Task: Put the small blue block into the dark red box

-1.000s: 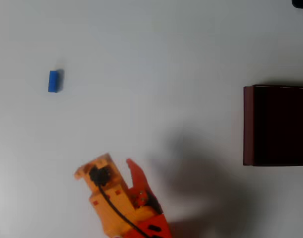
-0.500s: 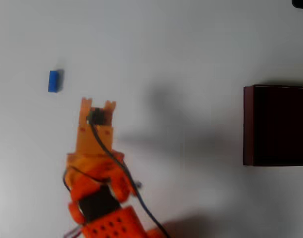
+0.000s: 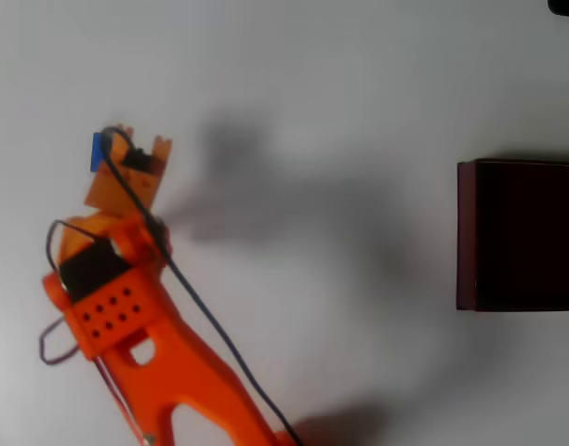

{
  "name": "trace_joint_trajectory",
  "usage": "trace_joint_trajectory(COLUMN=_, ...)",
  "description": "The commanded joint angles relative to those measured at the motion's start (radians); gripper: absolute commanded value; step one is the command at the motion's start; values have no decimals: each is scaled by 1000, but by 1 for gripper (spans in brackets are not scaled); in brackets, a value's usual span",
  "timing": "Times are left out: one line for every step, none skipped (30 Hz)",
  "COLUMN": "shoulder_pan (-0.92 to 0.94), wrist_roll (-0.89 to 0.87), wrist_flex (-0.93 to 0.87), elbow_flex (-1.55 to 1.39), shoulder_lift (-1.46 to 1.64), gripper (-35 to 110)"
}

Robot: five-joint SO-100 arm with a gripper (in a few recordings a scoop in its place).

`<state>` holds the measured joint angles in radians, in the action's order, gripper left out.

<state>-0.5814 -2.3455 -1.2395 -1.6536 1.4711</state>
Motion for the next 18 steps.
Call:
trace_joint_trajectory(shoulder_pan=-35, wrist_roll=-23, wrist_flex=-83, elbow_flex=229, shoulder_lift=-71, gripper=21)
trace_joint_trajectory(shoulder_pan=-37, wrist_roll=-26, wrist_flex=-107, elbow_flex=281, shoulder_lift=-103, gripper=21)
trace_joint_trajectory(shoulder_pan=-40, wrist_roll=-32, wrist_flex=-137, elbow_flex=333, shoulder_lift=-133, gripper=22)
trace_joint_trajectory(shoulder_pan=-44, wrist_roll=-40, wrist_flex=-169, elbow_flex=387, shoulder_lift=-163, gripper=22)
trace_joint_trajectory(shoulder_pan=-49, wrist_roll=-44, wrist_flex=-199, elbow_flex=440, shoulder_lift=-190, gripper=22)
trace_joint_trajectory(shoulder_pan=-54, wrist_roll=-46, wrist_flex=-225, elbow_flex=494, shoulder_lift=-219, gripper=22)
trace_joint_trajectory(shoulder_pan=-58, wrist_roll=-48, wrist_flex=-253, elbow_flex=545, shoulder_lift=-252, gripper=22)
trace_joint_trajectory(shoulder_pan=-63, wrist_roll=-49, wrist_flex=-278, elbow_flex=597, shoulder_lift=-285, gripper=22)
trace_joint_trajectory(shoulder_pan=-66, wrist_roll=-46, wrist_flex=-291, elbow_flex=641, shoulder_lift=-321, gripper=22)
trace_joint_trajectory(shoulder_pan=-67, wrist_roll=-34, wrist_flex=-298, elbow_flex=683, shoulder_lift=-356, gripper=22)
trace_joint_trajectory(shoulder_pan=-67, wrist_roll=-15, wrist_flex=-308, elbow_flex=724, shoulder_lift=-393, gripper=22)
trace_joint_trajectory(shoulder_pan=-67, wrist_roll=-2, wrist_flex=-319, elbow_flex=762, shoulder_lift=-428, gripper=22)
trace_joint_trajectory(shoulder_pan=-64, wrist_roll=14, wrist_flex=-325, elbow_flex=787, shoulder_lift=-456, gripper=22)
trace_joint_trajectory(shoulder_pan=-63, wrist_roll=29, wrist_flex=-325, elbow_flex=802, shoulder_lift=-472, gripper=22)
trace_joint_trajectory(shoulder_pan=-58, wrist_roll=51, wrist_flex=-328, elbow_flex=815, shoulder_lift=-488, gripper=22)
trace_joint_trajectory(shoulder_pan=-57, wrist_roll=69, wrist_flex=-330, elbow_flex=825, shoulder_lift=-500, gripper=22)
trace_joint_trajectory(shoulder_pan=-55, wrist_roll=83, wrist_flex=-331, elbow_flex=838, shoulder_lift=-512, gripper=23)
trace_joint_trajectory(shoulder_pan=-55, wrist_roll=98, wrist_flex=-333, elbow_flex=851, shoulder_lift=-526, gripper=23)
